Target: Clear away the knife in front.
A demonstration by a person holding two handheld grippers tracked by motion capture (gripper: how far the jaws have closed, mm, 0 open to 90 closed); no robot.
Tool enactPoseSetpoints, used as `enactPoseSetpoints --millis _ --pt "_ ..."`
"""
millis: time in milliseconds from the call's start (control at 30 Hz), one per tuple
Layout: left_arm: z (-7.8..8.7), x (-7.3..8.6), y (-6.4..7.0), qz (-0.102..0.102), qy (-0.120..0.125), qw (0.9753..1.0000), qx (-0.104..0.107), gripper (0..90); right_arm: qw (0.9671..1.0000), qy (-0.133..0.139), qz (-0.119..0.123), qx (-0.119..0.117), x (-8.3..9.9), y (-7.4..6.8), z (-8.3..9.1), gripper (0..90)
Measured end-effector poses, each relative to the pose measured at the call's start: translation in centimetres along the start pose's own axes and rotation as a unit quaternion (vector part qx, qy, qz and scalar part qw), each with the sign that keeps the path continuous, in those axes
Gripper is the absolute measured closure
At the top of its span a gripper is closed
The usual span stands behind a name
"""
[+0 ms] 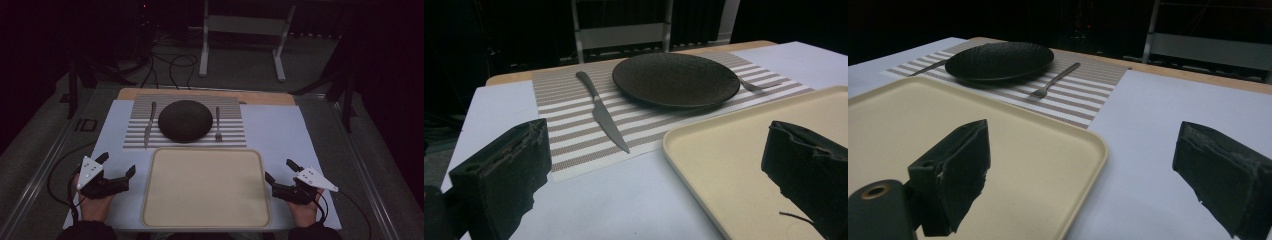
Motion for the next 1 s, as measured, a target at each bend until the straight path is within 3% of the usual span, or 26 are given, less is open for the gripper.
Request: enactPoseSetpoints --millis 367,633,900,1000 --pt "-0.1 0.1 0.0 0.009 -0.016 0.9998 -0.004 1.1 1.0 -0.004 0.003 0.001 0.1 -0.1 -0.3 8.3" --pt "-0.4 -0.3 -0.4 0.023 -0.034 0.999 -0.021 0.5 1.0 -0.003 0.0 0.007 0.1 0.0 -0.3 8.3" --pt "-1.1 -1.6 -1.0 0.033 -0.044 0.9982 -0.024 0.7 0.9999 -0.009 0.0 0.006 0.4 -0.1 -0.7 8.3" --pt "-1.4 -2.1 -1.0 0.027 -0.047 0.9983 -0.023 0.7 0.9999 -0.009 0.0 0.006 0.4 0.0 -0.8 8.3"
Point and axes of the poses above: each handheld gripper's, and its own axes: z roughly backward along the jaws, x roughly out of its underside, y roughly to its right, the point moved 3 cm from there along -z, roughly forward along the jaws, and after that the axes turned 10 degrees about x, right-handed, at the moved point
